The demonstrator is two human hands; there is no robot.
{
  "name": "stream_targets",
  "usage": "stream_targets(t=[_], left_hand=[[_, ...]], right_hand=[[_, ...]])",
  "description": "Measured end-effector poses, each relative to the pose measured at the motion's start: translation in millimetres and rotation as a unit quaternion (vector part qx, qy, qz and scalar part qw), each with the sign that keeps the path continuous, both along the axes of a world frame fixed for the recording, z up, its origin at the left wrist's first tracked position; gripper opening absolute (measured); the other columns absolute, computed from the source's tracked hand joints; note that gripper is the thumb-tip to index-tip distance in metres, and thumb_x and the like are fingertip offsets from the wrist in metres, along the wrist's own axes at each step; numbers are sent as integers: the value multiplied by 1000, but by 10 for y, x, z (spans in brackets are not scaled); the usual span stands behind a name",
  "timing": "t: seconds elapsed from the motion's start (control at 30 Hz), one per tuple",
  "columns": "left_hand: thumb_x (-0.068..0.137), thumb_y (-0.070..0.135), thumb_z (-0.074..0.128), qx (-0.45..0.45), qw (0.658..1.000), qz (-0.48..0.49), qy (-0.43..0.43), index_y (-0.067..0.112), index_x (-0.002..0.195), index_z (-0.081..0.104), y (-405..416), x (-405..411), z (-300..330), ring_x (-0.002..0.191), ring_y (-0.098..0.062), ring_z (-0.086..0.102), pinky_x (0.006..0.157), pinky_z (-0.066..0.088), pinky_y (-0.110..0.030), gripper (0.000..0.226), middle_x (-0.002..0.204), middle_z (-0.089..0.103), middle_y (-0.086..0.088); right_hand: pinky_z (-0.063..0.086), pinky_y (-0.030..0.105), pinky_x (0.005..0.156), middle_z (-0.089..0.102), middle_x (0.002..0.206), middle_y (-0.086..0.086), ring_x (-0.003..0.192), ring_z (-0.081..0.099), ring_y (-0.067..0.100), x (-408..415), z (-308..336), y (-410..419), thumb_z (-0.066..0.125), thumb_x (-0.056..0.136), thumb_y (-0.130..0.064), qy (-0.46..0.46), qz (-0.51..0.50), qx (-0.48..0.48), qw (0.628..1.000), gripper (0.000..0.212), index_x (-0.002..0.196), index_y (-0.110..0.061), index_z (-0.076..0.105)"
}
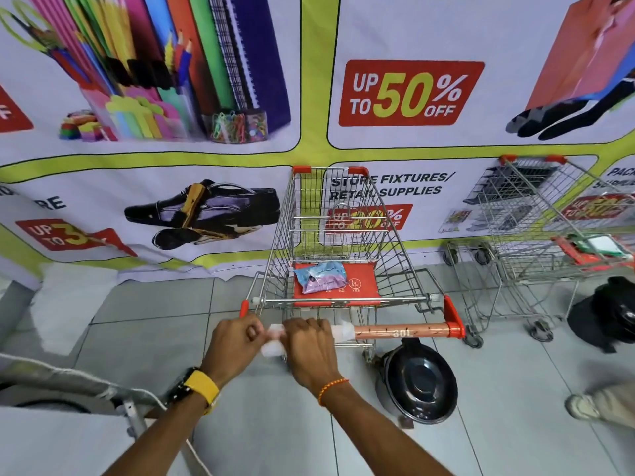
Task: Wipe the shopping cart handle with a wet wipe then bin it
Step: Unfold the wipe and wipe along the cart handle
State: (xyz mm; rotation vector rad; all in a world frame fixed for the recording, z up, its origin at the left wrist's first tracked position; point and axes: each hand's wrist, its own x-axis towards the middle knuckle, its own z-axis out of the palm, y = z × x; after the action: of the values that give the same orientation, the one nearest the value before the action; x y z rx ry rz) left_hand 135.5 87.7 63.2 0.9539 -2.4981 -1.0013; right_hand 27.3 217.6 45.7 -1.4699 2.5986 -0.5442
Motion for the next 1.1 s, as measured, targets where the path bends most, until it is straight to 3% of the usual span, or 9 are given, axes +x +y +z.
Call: stream_targets(t=[0.07,0.13,0.3,0.37,0.5,0.73,0.87,0.97,1.1], left_hand=[[86,36,56,-76,997,15,30,25,67,54,-106,27,28,54,-11,53,53,38,-26,23,54,55,8],[94,34,39,-88,995,8,44,25,79,56,-234,-21,4,71,-20,57,63,40,-30,24,74,61,6],[92,64,13,6,999,-46,2,13,124,57,-368,-252,-423,124,-30,48,106,36,-38,74,132,56,-11],[89,68,12,42,998,-38,12,13,134,50,-353,-290,-512,135,-26,40,113,30,-40,80,144,48,-10],[89,68,14,68,996,-36,42,17,140,44,-329,-266,-536,145,-21,24,116,18,-33,78,151,41,-4],[89,68,16,94,993,-17,71,17,140,45,-308,-260,-577,147,-18,18,118,18,-35,77,152,39,-2],[92,65,17,99,992,-23,75,18,141,45,-367,-231,-615,147,-15,16,118,17,-34,73,148,35,8],[97,50,20,76,995,-36,59,19,142,43,-409,-191,-632,148,-17,14,119,17,-39,58,152,35,6],[98,45,21,23,998,-48,45,16,143,42,-418,-172,-630,148,-20,15,119,16,-41,57,148,34,9]], right_hand=[[41,39,81,73,97,-3,88,63,25,55,-125,8,47,94,-38,26,-7,6,1000,22,104,-27,65],[38,37,84,73,104,-7,92,62,22,83,-232,5,57,92,-35,23,-9,-14,1000,25,115,-28,63],[41,36,90,70,118,-9,102,61,19,162,-345,-6,60,94,-23,66,38,-99,992,30,124,-27,60],[42,37,92,68,123,-7,105,61,20,137,-417,23,61,95,-19,92,57,-121,987,32,126,-26,60],[45,39,94,68,128,0,110,61,24,48,-477,116,57,98,-21,114,63,-123,984,36,133,-17,59],[41,46,100,72,116,1,103,61,25,237,-319,-51,40,101,-35,59,-103,-58,991,42,131,-15,62],[37,45,98,69,125,1,105,60,25,390,-361,-231,30,106,-38,62,-74,-66,993,45,133,-16,59],[39,45,96,66,129,4,104,60,30,72,-463,114,40,102,-32,92,-45,-64,993,37,130,-16,59],[42,50,101,65,133,10,114,60,32,-614,-569,956,34,103,-29,116,-153,-77,978,42,125,-12,65]])
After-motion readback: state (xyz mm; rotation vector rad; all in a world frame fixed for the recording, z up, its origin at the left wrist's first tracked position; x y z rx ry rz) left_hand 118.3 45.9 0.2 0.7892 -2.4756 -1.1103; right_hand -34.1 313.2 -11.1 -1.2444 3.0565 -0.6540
